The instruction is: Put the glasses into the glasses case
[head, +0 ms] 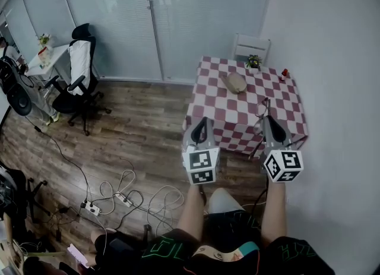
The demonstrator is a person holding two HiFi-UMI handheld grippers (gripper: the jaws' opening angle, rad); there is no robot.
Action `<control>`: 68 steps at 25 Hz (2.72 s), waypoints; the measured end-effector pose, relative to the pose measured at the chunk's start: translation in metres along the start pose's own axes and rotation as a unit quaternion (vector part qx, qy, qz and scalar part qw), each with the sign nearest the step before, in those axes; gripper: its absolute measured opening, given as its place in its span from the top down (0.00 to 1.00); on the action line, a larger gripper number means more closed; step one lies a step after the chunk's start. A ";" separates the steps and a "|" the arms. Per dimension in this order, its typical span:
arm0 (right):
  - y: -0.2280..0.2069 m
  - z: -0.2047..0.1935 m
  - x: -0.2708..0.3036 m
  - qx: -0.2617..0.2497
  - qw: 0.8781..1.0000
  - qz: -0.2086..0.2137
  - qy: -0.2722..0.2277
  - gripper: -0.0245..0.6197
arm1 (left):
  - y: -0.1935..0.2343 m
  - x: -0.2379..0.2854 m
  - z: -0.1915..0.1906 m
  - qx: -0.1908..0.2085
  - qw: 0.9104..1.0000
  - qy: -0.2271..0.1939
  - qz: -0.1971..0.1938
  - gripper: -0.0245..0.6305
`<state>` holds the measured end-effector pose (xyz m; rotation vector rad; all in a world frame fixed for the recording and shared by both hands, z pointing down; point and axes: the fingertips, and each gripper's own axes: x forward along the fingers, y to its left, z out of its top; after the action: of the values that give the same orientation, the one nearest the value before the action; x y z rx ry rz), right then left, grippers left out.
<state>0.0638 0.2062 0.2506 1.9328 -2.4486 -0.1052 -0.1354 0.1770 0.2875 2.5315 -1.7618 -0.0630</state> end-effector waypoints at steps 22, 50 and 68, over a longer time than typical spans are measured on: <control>-0.031 -0.034 0.054 0.043 0.999 -0.004 0.021 0.93 | 0.020 0.053 -0.046 0.015 0.999 0.045 0.016 0.95; -0.161 -0.133 0.156 0.079 0.989 -0.056 0.113 0.93 | -0.032 0.238 -0.147 -0.011 0.988 0.151 -0.039 0.95; -0.253 -0.123 0.219 0.099 0.990 -0.066 0.072 0.93 | -0.059 0.332 -0.127 0.021 0.990 0.134 -0.035 0.95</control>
<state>0.2655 -0.0702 0.3515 2.0966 -2.3143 0.2765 0.0430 -0.1109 0.4100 2.4893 -1.5872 0.3002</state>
